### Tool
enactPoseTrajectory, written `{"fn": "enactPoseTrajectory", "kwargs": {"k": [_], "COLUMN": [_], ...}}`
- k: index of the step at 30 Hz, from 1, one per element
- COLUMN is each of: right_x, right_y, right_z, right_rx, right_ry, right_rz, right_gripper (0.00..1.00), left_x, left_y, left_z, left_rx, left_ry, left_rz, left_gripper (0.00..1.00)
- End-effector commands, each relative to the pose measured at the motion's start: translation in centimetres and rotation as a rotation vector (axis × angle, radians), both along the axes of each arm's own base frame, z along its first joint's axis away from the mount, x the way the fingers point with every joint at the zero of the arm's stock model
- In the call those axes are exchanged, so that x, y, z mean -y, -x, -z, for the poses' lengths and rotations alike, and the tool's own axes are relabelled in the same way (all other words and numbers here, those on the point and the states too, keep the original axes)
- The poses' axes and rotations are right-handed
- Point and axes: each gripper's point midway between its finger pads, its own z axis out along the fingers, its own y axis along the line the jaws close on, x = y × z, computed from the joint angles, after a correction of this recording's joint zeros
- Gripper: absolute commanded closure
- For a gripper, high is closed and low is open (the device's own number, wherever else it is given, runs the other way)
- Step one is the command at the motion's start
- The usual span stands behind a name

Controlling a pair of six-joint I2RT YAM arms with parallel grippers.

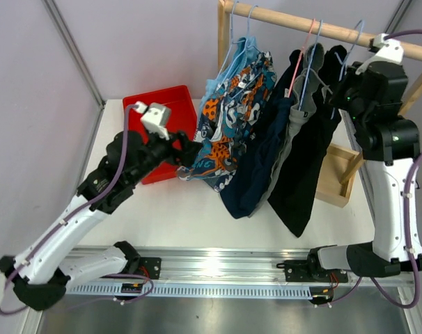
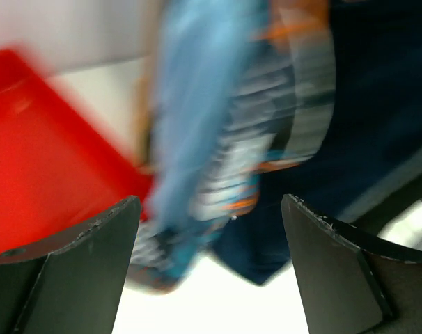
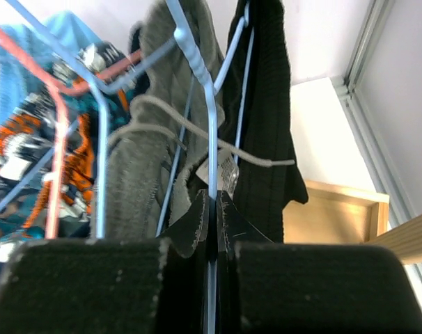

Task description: Remove the shorts from the hanger

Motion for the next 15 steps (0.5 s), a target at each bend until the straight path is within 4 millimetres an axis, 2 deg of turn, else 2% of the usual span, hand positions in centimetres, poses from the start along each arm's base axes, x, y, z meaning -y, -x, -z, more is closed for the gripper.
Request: {"fn": "enactPoseTrajectory", "kwargs": {"k": [1, 2, 3, 4, 5, 6, 7, 10, 11, 12, 13, 15], "right_x": [1.3, 1.3, 1.4, 1.6, 1.7, 1.7, 1.7, 1.4, 1.3, 1.2, 0.9, 0.6], "right_y": [4.5, 5.0, 5.4, 6.2, 6.6, 6.9, 7.7, 8.3, 8.7, 8.8, 8.6, 9.4], "right_z": [-9.1, -9.3, -9.6, -9.9, -10.0, -9.7, -10.0, -9.3, -9.3, -9.0, -8.2, -8.1], "right_rx": [0.264, 0.265, 0.274, 0.285, 0.290, 0.286, 0.302, 0.287, 0.289, 0.283, 0.265, 0.271], "right_ry": [-0.044, -0.043, -0.045, -0.051, -0.057, -0.062, -0.079, -0.098, -0.110, -0.114, -0.120, -0.138], "right_rz": [0.028, 0.026, 0.026, 0.031, 0.035, 0.032, 0.027, 0.009, 0.005, 0.001, -0.013, -0.029], "right_gripper": [1.00, 1.00, 1.00, 1.00, 1.00, 1.00, 1.00, 1.00, 1.00, 1.00, 1.00, 1.00], "left_x": [3.9, 5.0, 7.0, 8.4, 9.5, 11.2, 13.1, 17.4, 19.2, 20.6, 22.5, 24.6], "left_y": [2.5, 3.1, 5.0, 5.9, 6.8, 8.6, 9.7, 13.4, 13.9, 15.6, 15.9, 17.7], "left_z": [-6.1, -6.6, -7.0, -8.7, -9.1, -10.1, -9.8, -9.8, -8.5, -8.3, -7.7, -7.9], "left_rx": [0.117, 0.121, 0.125, 0.150, 0.155, 0.171, 0.166, 0.190, 0.177, 0.176, 0.173, 0.179], "left_ry": [-0.017, -0.017, -0.016, 0.008, 0.016, 0.044, 0.045, 0.082, 0.066, 0.076, 0.081, 0.099], "left_rz": [0.111, 0.141, 0.219, 0.270, 0.316, 0.395, 0.475, 0.639, 0.675, 0.724, 0.744, 0.794], "left_gripper": [0.11, 0.11, 0.10, 0.10, 0.09, 0.08, 0.08, 0.06, 0.06, 0.05, 0.05, 0.04]}}
